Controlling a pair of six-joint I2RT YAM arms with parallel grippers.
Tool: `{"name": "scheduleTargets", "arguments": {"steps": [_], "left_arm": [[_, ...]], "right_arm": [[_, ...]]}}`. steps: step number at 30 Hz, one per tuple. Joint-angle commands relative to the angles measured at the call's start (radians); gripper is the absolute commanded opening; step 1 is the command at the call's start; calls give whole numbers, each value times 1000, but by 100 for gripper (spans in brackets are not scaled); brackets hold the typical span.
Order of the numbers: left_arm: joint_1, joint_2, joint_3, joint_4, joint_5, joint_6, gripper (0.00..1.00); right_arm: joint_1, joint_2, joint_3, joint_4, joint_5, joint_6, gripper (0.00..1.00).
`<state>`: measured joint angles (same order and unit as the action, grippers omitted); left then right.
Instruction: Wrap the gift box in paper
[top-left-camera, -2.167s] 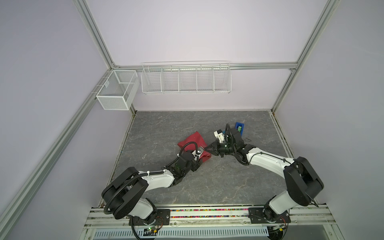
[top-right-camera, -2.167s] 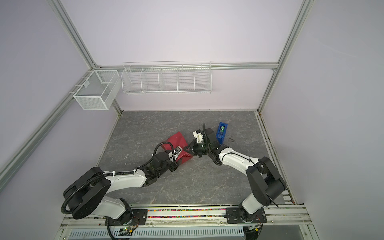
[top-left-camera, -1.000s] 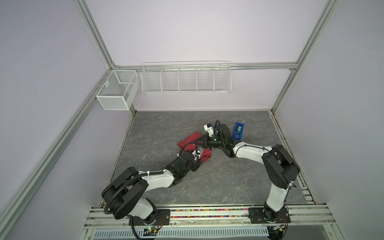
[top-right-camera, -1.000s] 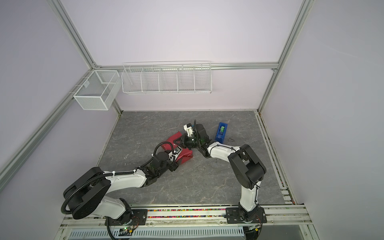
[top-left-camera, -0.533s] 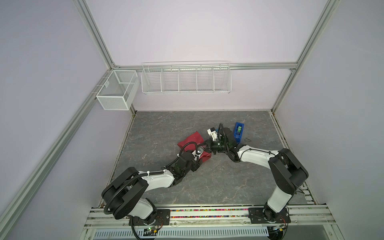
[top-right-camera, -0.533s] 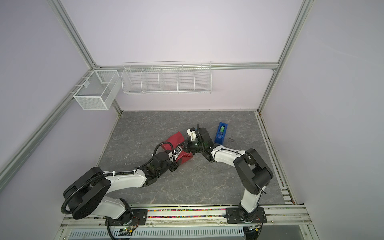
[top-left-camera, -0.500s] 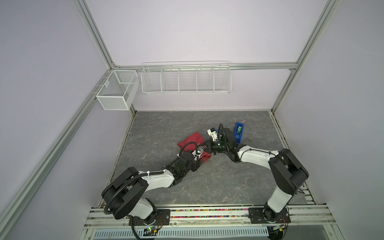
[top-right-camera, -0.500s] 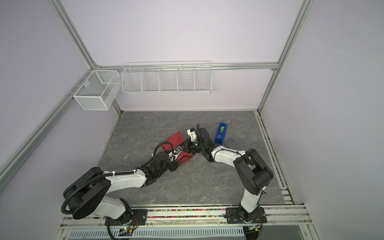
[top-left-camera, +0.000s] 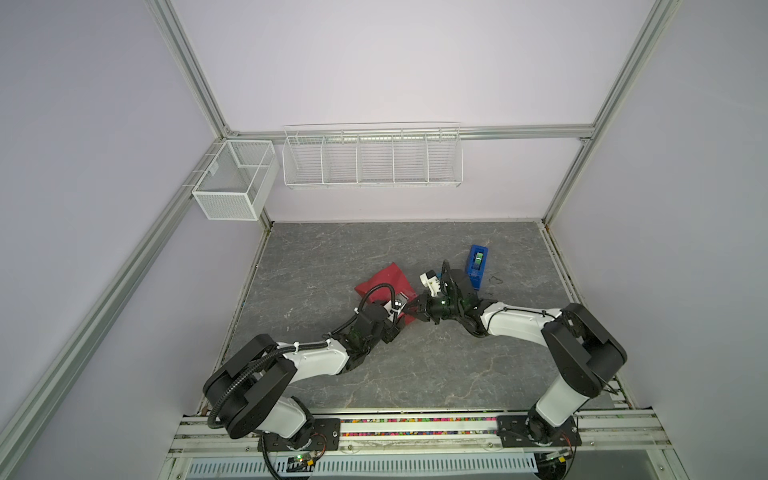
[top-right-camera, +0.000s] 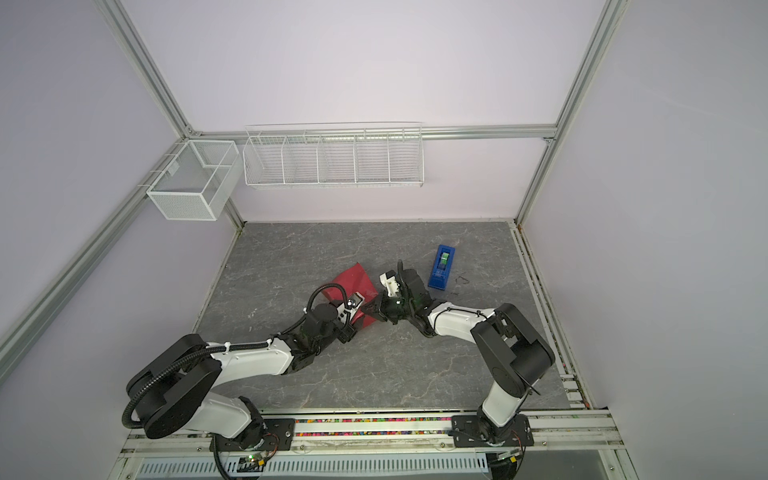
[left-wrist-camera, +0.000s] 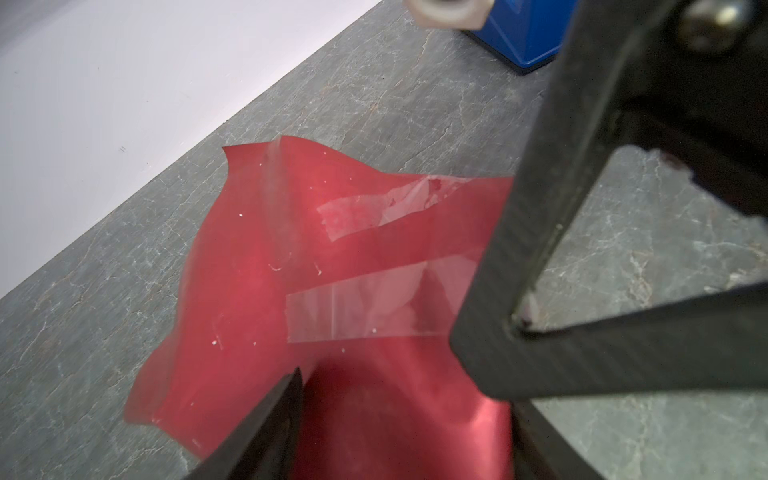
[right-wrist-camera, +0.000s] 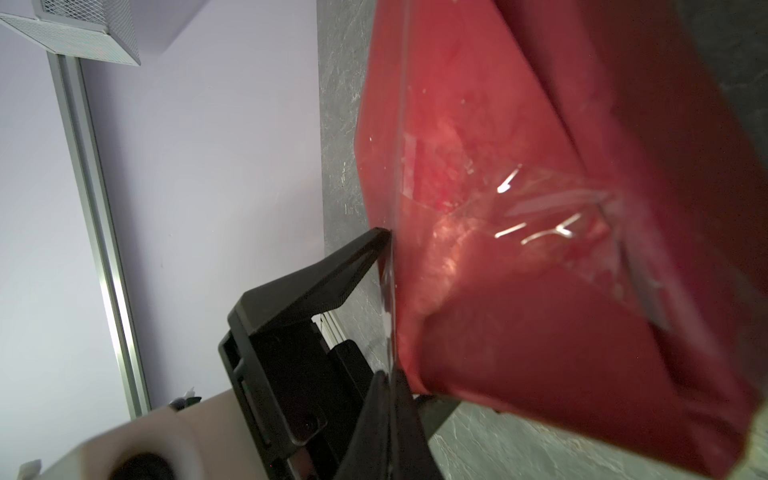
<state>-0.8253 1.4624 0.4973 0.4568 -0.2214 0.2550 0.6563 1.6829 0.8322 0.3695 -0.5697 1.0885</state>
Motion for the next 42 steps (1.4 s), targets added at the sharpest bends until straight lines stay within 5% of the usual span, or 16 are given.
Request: {"name": "scheduleTargets", "arguments": {"steps": [1, 33, 42], "left_arm": [[1, 9, 7, -23, -18, -18, 70], [1, 10, 11, -27, -18, -19, 70], [0, 12, 11, -27, -19, -18, 70]], "right_arm": [[10, -49, -30, -1, 11, 18, 7], [43, -18, -110, 79, 57, 106, 7], [43, -57, -120, -7, 83, 87, 25]]}}
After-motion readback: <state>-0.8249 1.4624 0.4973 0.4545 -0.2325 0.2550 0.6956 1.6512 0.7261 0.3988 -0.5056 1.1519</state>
